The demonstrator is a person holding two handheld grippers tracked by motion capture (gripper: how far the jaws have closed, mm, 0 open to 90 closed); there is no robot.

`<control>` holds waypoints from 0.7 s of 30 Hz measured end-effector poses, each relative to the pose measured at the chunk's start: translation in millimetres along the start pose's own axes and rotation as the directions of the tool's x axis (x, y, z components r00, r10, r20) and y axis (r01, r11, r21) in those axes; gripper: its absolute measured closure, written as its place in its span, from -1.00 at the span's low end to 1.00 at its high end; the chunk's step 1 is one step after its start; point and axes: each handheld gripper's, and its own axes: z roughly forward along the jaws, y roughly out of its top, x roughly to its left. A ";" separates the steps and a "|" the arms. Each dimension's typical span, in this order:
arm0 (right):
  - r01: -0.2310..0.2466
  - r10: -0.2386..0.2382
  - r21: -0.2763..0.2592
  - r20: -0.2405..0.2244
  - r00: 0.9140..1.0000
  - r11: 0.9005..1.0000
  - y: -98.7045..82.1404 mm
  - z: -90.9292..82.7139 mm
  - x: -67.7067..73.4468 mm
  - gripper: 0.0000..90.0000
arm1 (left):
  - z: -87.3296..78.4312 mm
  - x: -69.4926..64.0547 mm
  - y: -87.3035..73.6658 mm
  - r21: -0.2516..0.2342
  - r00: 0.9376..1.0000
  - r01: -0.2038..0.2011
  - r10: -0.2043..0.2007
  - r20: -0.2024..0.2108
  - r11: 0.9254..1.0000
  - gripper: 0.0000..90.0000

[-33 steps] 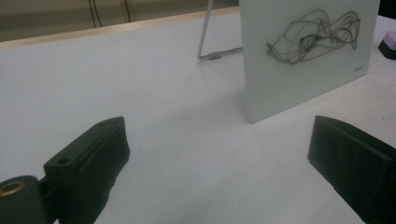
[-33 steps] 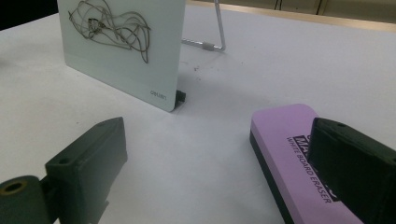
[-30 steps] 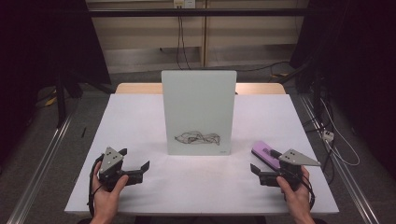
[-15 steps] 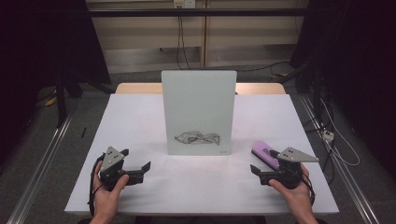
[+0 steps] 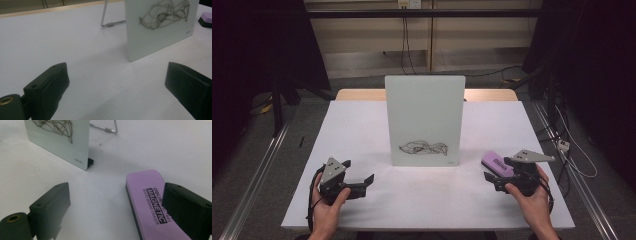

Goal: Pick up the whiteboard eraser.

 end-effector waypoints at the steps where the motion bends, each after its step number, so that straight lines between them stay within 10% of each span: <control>1: -0.020 0.020 0.022 -0.021 1.000 1.000 2.4 0.6 -2.0 -0.80 | -0.5 -0.3 -0.2 -0.003 1.000 -0.001 0.001 0.001 1.000 -0.89; 3: -0.038 0.041 0.048 -0.069 0.997 0.998 6.1 2.7 -5.9 -0.79 | -1.6 -0.6 -0.7 -0.002 1.000 -0.002 0.002 0.003 1.000 -0.89; 21: 0.010 -0.009 0.178 -0.007 1.000 0.984 34.6 15.7 -36.0 -0.72 | 1.6 -4.4 -0.5 0.013 1.000 -0.014 0.014 0.020 1.000 -0.88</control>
